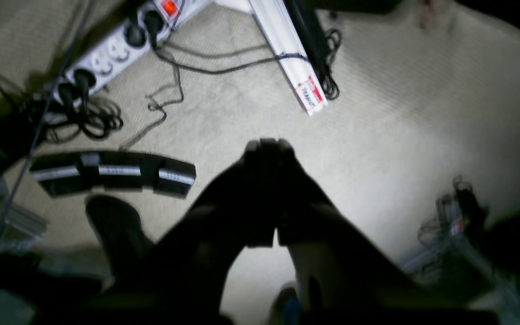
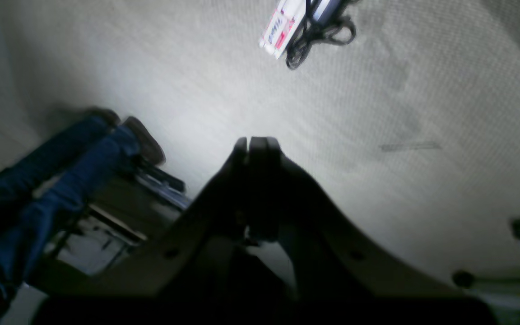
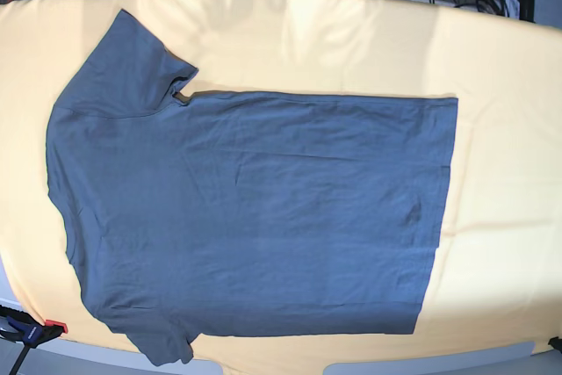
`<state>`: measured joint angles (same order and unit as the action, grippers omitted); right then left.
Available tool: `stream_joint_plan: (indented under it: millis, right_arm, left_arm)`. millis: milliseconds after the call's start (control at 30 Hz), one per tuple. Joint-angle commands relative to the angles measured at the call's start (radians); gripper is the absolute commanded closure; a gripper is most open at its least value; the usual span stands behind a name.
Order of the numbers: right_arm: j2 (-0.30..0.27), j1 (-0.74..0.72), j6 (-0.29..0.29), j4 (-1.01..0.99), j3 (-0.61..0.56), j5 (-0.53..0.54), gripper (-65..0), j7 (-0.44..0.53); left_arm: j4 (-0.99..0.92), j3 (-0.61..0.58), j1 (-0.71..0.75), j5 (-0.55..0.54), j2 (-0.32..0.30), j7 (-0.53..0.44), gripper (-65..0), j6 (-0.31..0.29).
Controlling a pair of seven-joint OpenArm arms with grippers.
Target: Fold the T-shirt properly
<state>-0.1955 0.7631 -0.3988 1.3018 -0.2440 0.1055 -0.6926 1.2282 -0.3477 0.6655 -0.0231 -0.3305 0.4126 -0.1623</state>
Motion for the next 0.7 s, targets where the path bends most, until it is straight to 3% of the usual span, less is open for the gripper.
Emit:
stream_joint_plan:
  millis: [0,167,333,500,667]
  right_arm:
    - [-0.021,0.045,0.007,0.085,0.001,0.021,0.0,-0.016]
    - [-0.142,0.244,0.129,0.493,0.003,0.002,0.0,-0.061]
    - [-0.233,0.419,0.288,0.830,0.004,-0.179,0.0,-0.062]
    - [-0.292,0.532,0.385,1.054,0.004,-0.357,0.0,-0.068]
    - [-0.304,0.546,0.475,1.054,0.003,-0.571,0.0,-0.080]
  left_arm:
    - [0.061,0.002,0.040,-0.004,-0.032,0.022,0.0,-0.002]
    - [0.370,0.005,0.169,-0.003,-0.169,0.166,0.0,0.000]
    - [0.641,0.076,0.308,0.056,-0.294,0.195,0.0,0.038]
    - [0.880,0.253,0.444,0.065,-0.323,0.200,0.0,0.036]
    - [1.088,0.436,0.555,0.065,-0.322,0.198,0.0,0.016]
